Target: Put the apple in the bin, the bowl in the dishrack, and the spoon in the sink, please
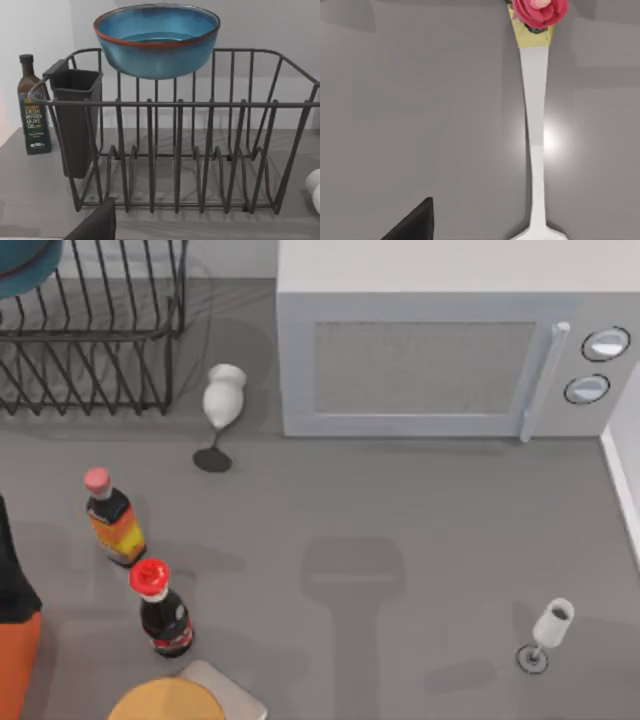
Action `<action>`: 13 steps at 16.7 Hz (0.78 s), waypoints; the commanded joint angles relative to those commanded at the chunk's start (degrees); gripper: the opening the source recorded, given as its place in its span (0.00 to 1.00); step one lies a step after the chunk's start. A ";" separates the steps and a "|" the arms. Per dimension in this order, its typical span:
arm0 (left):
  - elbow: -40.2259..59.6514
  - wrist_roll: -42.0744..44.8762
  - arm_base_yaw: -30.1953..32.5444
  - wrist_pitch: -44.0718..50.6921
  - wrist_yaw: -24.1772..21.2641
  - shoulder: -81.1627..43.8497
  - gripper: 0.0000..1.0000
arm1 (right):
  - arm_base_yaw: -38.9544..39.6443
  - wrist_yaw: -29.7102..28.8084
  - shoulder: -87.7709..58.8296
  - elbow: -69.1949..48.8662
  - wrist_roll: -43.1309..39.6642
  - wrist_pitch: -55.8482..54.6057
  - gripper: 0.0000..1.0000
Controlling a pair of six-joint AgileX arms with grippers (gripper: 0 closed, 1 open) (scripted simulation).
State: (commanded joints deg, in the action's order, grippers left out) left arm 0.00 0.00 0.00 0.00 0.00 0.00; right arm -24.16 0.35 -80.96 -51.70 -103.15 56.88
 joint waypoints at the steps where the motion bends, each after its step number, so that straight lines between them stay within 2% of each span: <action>1: 0.00 0.00 0.00 0.00 0.00 0.00 1.00 | -0.56 -0.01 -1.70 -1.36 -2.37 1.16 1.00; 4: 0.00 0.00 0.00 0.00 0.00 0.00 1.00 | -1.43 -0.02 -4.33 -3.53 -5.82 2.93 1.00; 10: 0.00 0.00 0.00 0.00 0.00 0.00 1.00 | -1.19 0.00 -4.24 -3.26 -5.76 2.66 1.00; 13: 0.00 0.00 0.00 0.00 0.00 0.00 1.00 | -1.22 -0.02 -6.24 -0.96 -5.56 -1.25 1.00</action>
State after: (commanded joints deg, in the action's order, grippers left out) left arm 0.00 0.00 0.00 0.00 0.00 0.00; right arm -25.38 0.34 -87.20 -52.66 -108.71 55.63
